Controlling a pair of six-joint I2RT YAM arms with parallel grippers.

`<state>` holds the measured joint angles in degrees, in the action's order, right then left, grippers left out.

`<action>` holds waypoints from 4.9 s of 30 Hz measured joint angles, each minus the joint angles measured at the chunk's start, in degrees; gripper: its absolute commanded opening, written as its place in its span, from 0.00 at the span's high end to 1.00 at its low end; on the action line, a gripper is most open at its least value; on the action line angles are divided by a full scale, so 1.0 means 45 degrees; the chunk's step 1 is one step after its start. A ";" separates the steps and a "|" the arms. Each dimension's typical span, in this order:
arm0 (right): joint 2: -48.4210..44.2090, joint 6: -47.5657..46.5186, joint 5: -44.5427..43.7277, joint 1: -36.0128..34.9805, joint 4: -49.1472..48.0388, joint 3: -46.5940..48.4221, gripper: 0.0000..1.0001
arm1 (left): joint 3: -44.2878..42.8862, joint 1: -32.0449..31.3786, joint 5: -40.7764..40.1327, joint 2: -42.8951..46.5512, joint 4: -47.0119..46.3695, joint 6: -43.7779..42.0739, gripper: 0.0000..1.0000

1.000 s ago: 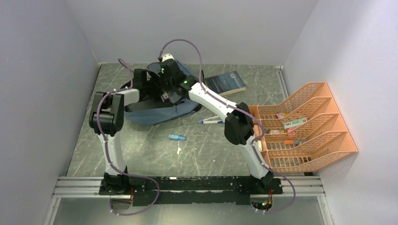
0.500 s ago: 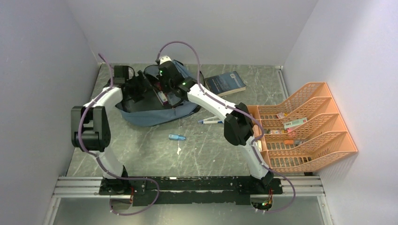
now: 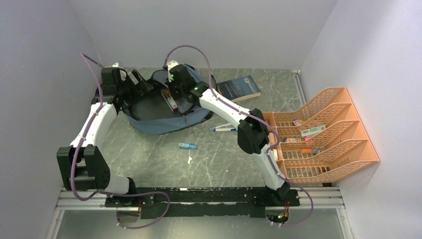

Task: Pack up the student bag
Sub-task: Place the book in the student bag, then move the book to the center of the board.

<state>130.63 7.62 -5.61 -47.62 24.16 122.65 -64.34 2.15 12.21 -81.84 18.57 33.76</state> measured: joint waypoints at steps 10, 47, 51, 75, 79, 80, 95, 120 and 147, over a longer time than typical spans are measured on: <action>-0.0185 -0.0869 0.0981 0.0170 -0.0359 -0.0665 0.48 | -0.2812 -0.0112 -0.0034 -0.0296 0.0238 -0.0155 0.03; -0.0282 0.2467 0.0126 0.8568 -0.1807 -0.4143 0.16 | -0.0520 -0.1107 0.1103 -0.0359 -0.1520 -0.2424 0.07; 0.0243 0.2293 0.0160 0.9073 -0.1613 -0.3861 0.16 | -0.0520 -0.1200 0.1112 -0.0359 -0.1598 -0.2429 0.08; 0.3269 -0.0835 0.4299 1.0545 -0.0874 -0.0058 0.27 | -0.0306 -0.1855 0.2103 -0.0364 -0.2195 -0.2739 0.14; 0.3211 -0.1574 0.5484 1.0535 -0.0947 -0.0262 0.32 | -0.0306 -0.2191 0.2438 -0.0418 -0.2375 -0.2846 0.14; 0.3177 -0.1758 0.5697 1.0530 -0.0957 -0.0325 0.32 | -0.0306 -0.2263 0.2497 -0.0442 -0.2404 -0.2880 0.14; 0.1797 -0.4352 0.6965 0.9364 -0.0680 -0.2399 0.41 | -0.1171 -0.4852 0.2200 -0.1870 -0.1885 -0.3298 0.14; -0.0175 -0.2317 0.4983 0.8884 -0.0933 -0.3449 0.38 | -0.3245 -0.7490 -0.0384 -0.4129 -0.1064 -0.2492 0.16; -0.1700 0.0563 0.3667 0.8505 -0.0262 -0.7359 0.54 | -0.2210 -0.8097 -0.0398 -0.4056 -0.0811 -0.2273 0.17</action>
<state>122.98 10.15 10.90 -9.34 22.98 89.54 -74.28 -34.28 10.41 -100.09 14.92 23.53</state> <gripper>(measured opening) 0.440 0.832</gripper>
